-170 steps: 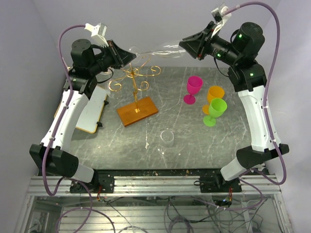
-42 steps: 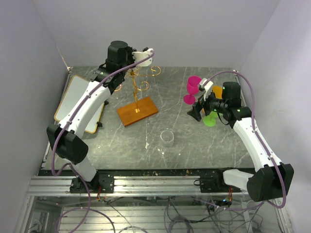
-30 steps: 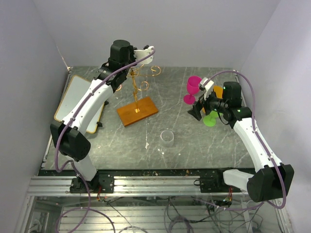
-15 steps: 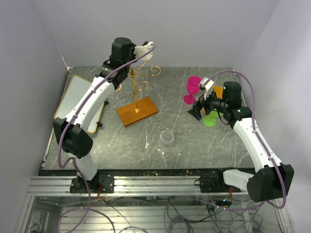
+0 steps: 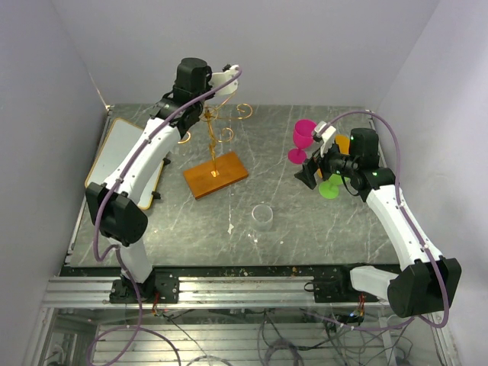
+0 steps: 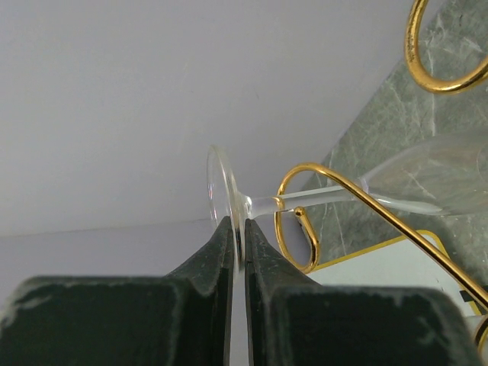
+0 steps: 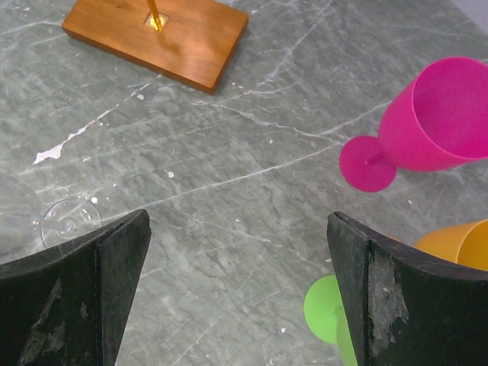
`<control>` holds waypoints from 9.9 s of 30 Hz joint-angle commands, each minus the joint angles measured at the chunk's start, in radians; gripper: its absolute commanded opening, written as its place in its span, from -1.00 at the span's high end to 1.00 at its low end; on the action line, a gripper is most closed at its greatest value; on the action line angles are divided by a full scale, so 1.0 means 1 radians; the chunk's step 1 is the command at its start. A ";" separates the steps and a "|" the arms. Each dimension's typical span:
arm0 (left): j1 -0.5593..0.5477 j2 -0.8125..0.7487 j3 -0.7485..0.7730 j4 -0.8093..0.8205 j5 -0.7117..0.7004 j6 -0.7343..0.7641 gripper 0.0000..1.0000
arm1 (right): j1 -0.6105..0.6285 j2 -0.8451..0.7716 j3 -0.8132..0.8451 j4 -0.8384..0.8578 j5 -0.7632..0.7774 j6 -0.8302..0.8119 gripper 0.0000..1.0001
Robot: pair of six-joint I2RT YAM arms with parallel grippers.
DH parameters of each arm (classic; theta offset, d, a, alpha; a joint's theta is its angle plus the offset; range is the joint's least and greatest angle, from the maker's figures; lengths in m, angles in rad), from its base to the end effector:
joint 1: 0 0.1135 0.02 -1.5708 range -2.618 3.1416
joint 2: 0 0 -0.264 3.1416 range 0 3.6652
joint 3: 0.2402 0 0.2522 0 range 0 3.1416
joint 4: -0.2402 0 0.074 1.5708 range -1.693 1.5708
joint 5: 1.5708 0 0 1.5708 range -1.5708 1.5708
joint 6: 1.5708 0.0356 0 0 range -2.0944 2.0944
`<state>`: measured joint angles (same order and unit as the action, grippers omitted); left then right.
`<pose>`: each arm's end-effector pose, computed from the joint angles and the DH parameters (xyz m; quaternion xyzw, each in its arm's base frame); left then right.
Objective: Place the wine glass upside down on the wine glass rack
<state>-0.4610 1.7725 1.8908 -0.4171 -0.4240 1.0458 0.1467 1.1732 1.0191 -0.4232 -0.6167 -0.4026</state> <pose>0.3744 -0.1696 0.4293 0.4469 0.6591 0.3295 0.5072 0.2496 0.0577 0.3224 -0.3664 0.7671 0.2067 0.4844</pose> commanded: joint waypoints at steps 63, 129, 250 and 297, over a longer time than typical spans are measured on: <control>-0.009 -0.054 -0.068 -0.046 0.065 0.004 0.50 | -0.007 -0.015 -0.012 0.032 0.032 0.006 -1.00; -0.004 -0.451 -0.172 -0.187 0.301 -0.332 -0.98 | -0.077 -0.043 0.054 -0.029 0.118 -0.030 -0.99; 0.208 -0.425 -0.055 -0.184 0.896 -1.178 -0.59 | 0.156 0.099 0.908 -0.325 0.372 0.088 1.00; 0.011 -0.231 -0.108 0.215 0.948 -1.582 -0.15 | 0.154 0.160 0.927 0.011 0.129 0.407 1.00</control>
<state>-0.4427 1.5494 1.7889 -0.2813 0.5194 -0.5247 0.3046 1.3548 1.9240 -0.4747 -0.4652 -0.0135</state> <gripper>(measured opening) 0.611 0.026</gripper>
